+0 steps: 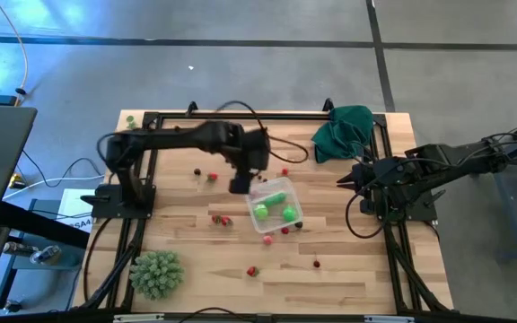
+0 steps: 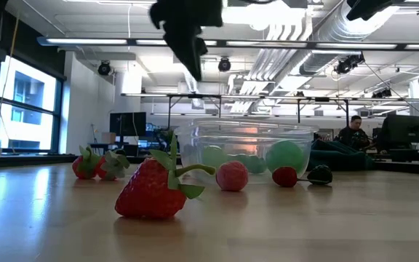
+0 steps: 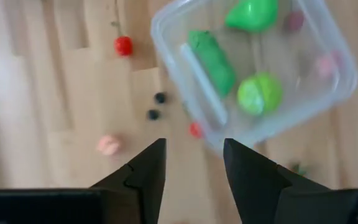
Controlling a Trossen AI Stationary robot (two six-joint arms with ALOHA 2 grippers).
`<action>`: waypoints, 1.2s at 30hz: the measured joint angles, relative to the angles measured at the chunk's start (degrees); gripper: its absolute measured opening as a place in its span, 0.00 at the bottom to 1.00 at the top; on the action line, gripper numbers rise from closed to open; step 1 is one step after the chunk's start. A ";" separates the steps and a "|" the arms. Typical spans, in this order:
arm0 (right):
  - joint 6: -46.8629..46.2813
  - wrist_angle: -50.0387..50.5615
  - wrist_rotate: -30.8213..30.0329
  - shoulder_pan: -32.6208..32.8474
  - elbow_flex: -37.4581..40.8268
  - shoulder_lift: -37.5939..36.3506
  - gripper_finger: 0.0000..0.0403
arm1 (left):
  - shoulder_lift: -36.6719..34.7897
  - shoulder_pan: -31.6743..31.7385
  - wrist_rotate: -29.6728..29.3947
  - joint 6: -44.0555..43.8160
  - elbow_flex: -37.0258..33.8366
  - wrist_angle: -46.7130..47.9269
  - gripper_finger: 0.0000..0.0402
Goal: Pick and placing Produce into tupperware
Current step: Put the red strawberry into the transparent container
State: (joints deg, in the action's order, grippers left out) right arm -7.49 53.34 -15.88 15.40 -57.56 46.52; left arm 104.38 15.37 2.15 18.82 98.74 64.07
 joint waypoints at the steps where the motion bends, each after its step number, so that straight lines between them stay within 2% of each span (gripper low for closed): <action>1: 0.00 0.03 0.01 0.00 0.00 0.00 0.08 | -0.87 0.65 -0.07 3.10 0.00 0.62 0.36; 4: 0.02 0.00 0.00 0.02 0.00 0.00 0.08 | -2.73 2.62 -0.21 7.90 0.00 2.75 0.34; 9: 0.00 0.01 0.01 0.01 0.00 0.00 0.08 | -3.57 3.90 -0.15 4.95 0.00 3.56 0.32; 16: 0.00 0.00 0.02 0.02 0.00 0.00 0.08 | -3.36 3.74 -1.75 6.03 0.00 4.17 0.32; 27: 0.00 0.00 0.00 0.01 0.00 0.01 0.08 | -3.24 3.74 -3.64 6.00 -0.02 12.19 0.31; 36: 0.01 0.00 0.00 0.00 0.00 0.00 0.08 | -3.28 3.74 -3.34 6.71 -0.02 14.27 0.31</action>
State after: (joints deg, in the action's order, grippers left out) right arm -7.48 53.34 -15.88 15.40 -57.56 46.52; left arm 101.11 19.11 -1.19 25.53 98.72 78.34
